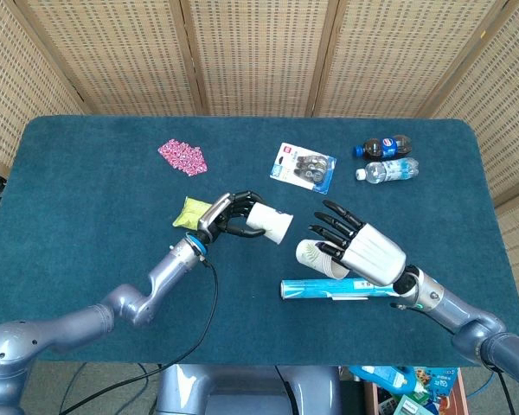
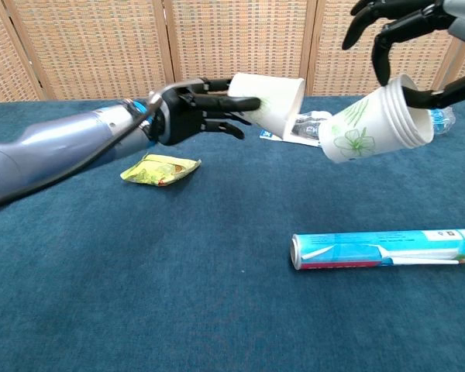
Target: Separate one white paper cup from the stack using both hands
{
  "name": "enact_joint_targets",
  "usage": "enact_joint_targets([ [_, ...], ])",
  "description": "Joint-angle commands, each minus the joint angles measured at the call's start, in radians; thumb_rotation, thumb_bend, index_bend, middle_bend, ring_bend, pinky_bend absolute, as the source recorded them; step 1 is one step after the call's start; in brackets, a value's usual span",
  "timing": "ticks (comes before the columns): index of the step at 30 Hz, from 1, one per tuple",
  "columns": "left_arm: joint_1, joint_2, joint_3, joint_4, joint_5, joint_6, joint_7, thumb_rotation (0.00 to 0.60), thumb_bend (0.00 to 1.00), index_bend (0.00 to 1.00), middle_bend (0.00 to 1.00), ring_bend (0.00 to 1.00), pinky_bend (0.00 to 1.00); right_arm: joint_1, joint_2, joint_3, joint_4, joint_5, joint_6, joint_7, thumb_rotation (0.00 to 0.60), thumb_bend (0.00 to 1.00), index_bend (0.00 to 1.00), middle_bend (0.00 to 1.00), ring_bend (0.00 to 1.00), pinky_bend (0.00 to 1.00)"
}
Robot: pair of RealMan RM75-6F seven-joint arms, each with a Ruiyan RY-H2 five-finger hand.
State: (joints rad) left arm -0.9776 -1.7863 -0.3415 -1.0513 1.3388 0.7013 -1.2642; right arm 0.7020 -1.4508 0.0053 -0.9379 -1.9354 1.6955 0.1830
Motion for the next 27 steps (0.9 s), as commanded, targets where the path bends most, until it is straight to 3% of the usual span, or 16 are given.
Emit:
enact_joint_targets([
  [1,0.021,0.040,0.003,-0.002,0.008,0.015,-0.008,0.600,0.04,0.45,0.45,0.46,0.49,-0.008,0.011,-0.007,0.002,0.001,0.002,-0.007,0.600,0.55,0.71,0.39,0.23,0.16],
  [7,0.072,0.163,0.034,-0.003,0.058,0.088,0.065,0.600,0.04,0.45,0.45,0.46,0.49,-0.009,0.046,-0.028,0.010,-0.011,-0.027,-0.032,0.600,0.55,0.71,0.39,0.23,0.16],
  [18,0.163,0.371,0.152,0.005,0.152,0.204,0.450,0.600,0.04,0.45,0.45,0.46,0.49,0.053,0.142,-0.093,0.001,-0.073,-0.183,-0.103,0.600,0.55,0.71,0.38,0.23,0.16],
  [27,0.227,0.440,0.245,0.015,0.155,0.197,0.716,0.600,0.04,0.46,0.45,0.46,0.49,0.123,0.199,-0.134,-0.046,-0.138,-0.309,-0.206,0.600,0.55,0.71,0.36,0.23,0.16],
])
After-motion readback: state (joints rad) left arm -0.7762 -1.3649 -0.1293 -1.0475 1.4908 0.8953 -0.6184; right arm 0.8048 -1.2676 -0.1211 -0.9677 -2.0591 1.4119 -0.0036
